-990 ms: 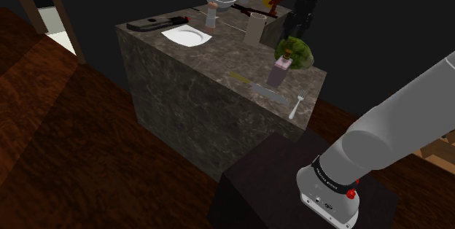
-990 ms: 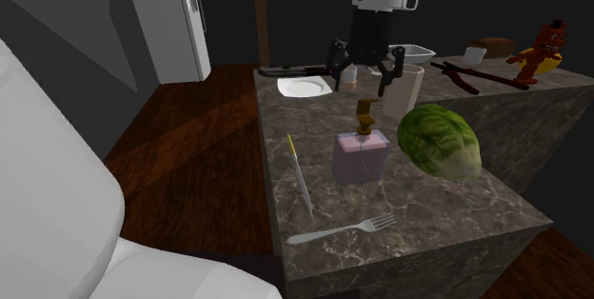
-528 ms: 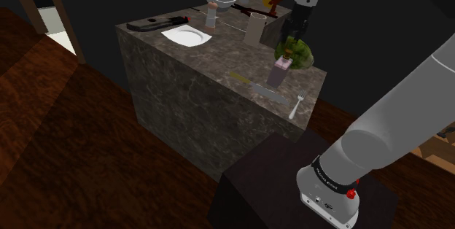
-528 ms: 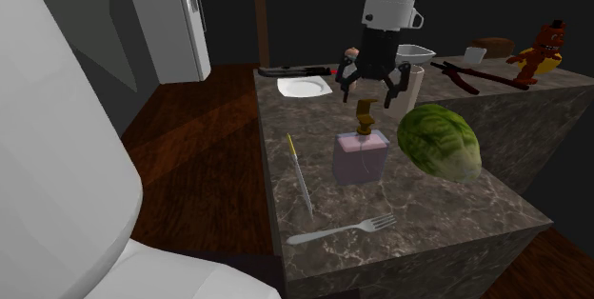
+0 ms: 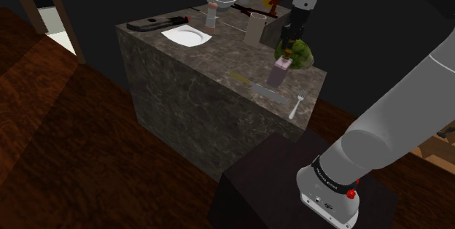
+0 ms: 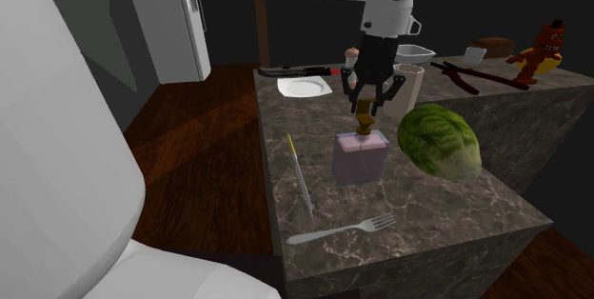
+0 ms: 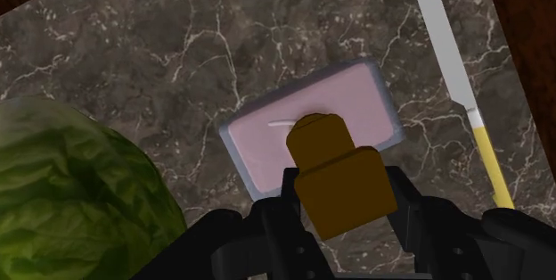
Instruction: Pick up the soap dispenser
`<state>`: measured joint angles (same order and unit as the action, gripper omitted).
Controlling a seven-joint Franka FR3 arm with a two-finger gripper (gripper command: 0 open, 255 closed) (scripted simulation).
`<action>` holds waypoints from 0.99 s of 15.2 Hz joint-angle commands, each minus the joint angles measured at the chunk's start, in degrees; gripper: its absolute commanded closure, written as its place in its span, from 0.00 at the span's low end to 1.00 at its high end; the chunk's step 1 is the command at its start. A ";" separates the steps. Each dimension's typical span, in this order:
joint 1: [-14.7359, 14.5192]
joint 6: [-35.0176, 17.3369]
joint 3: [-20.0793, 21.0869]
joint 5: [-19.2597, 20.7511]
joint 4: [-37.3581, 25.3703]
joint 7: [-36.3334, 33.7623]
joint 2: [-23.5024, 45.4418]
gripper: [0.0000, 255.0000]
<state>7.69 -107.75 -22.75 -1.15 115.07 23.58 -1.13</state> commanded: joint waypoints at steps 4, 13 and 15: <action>0.02 0.03 -0.03 0.02 -0.01 0.01 0.07 1.00; -0.04 5.92 0.09 0.60 -4.55 -0.48 -1.40 1.00; -0.06 7.44 0.12 0.67 -5.90 -0.57 -1.58 1.00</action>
<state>7.61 -101.12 -22.62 -0.53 109.89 22.98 -2.61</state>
